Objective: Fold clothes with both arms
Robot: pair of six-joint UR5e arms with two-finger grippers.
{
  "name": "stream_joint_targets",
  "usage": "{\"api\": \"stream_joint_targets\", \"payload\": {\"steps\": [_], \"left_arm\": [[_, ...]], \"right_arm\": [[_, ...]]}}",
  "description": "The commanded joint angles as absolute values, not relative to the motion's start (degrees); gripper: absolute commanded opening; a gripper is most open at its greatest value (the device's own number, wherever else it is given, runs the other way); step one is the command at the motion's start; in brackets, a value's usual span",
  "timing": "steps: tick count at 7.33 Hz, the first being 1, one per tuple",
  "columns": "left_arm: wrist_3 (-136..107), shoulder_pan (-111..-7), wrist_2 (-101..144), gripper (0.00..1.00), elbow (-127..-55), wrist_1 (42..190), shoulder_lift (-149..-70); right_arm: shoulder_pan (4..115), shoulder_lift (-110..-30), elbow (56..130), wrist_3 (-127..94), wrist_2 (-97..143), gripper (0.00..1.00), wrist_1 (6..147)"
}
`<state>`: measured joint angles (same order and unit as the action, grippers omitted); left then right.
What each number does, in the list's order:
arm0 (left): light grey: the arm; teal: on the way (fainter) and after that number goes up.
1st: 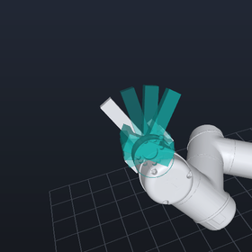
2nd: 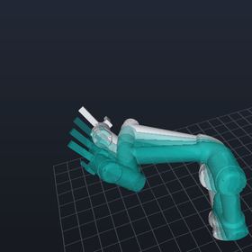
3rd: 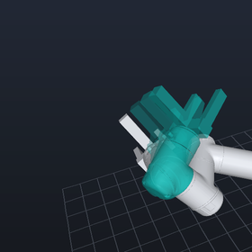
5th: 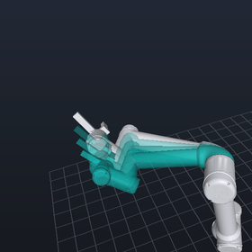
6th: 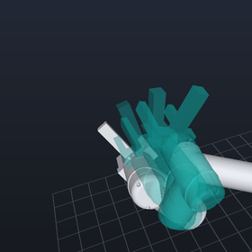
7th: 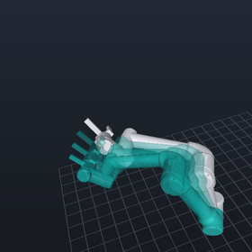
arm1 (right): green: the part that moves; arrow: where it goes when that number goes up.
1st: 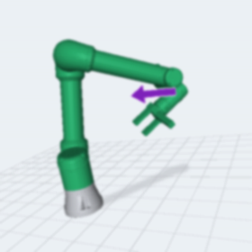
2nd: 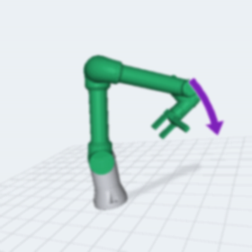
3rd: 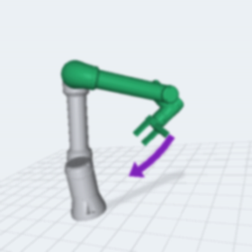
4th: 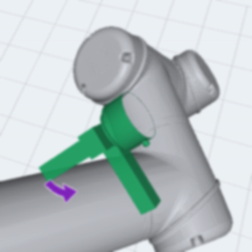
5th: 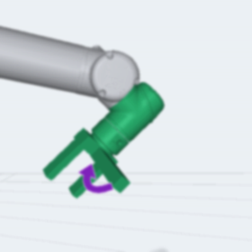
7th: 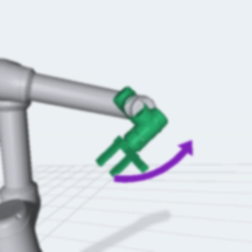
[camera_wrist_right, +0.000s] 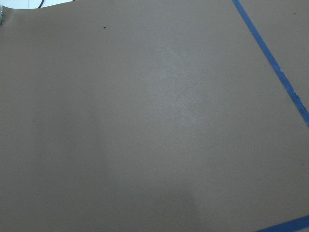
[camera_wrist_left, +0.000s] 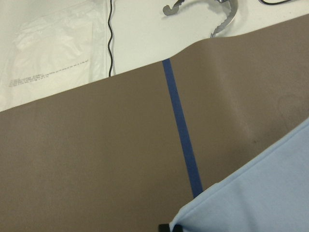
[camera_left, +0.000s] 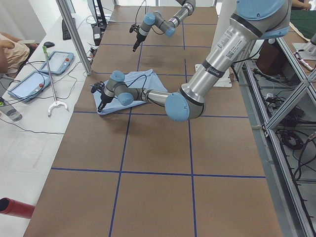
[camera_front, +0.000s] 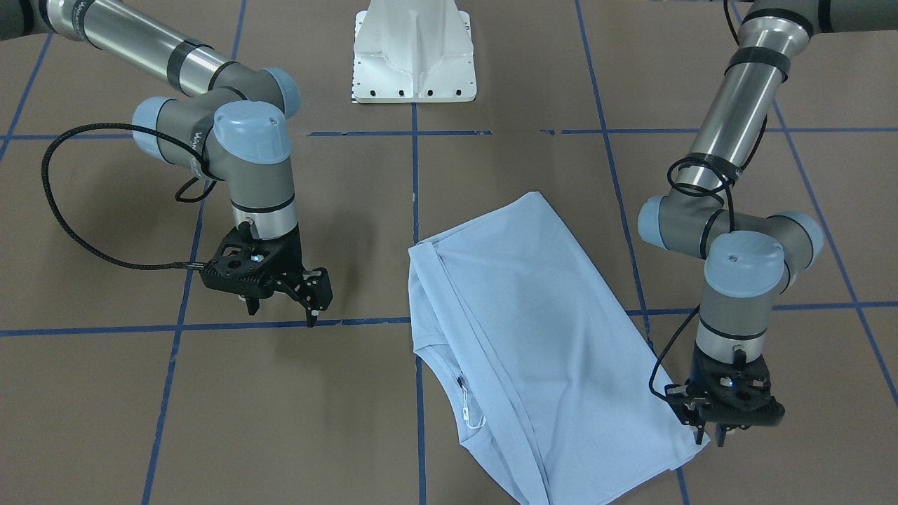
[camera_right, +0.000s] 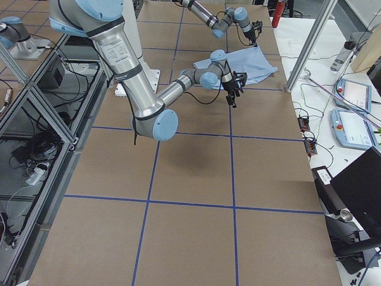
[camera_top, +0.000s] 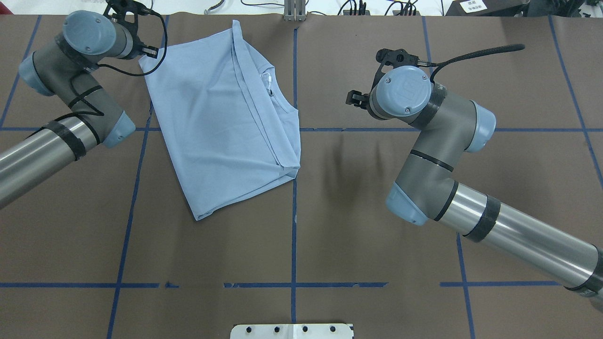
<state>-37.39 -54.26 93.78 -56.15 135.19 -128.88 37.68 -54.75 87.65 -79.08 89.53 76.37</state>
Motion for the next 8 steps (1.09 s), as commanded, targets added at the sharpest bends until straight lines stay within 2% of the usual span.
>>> {"api": "stream_joint_targets", "payload": {"steps": [1, 4, 5, 7, 8], "left_arm": [[-37.61, -54.4, 98.86, 1.0, -64.21, 136.32, -124.65], [-38.06, -53.97, 98.96, 1.0, -66.44, 136.32, -123.84], [-38.14, -53.88, 99.05, 1.0, -66.53, 136.41, -123.84], [-38.14, -53.7, 98.96, 1.0, -66.53, 136.41, -123.84], [-38.14, -53.7, 98.96, 1.0, -66.53, 136.41, -123.84]], "right_arm": [[34.99, -49.78, 84.14, -84.79, 88.08, 1.0, 75.15], [32.61, -34.93, 65.97, -86.3, 84.74, 0.98, 75.24], [32.0, -33.24, 62.61, -86.13, 84.38, 0.92, 75.23], [31.03, -32.61, 61.35, -86.22, 83.59, 0.75, 75.15], [30.5, -32.61, 61.09, -86.13, 83.41, 0.73, 75.23]]}}
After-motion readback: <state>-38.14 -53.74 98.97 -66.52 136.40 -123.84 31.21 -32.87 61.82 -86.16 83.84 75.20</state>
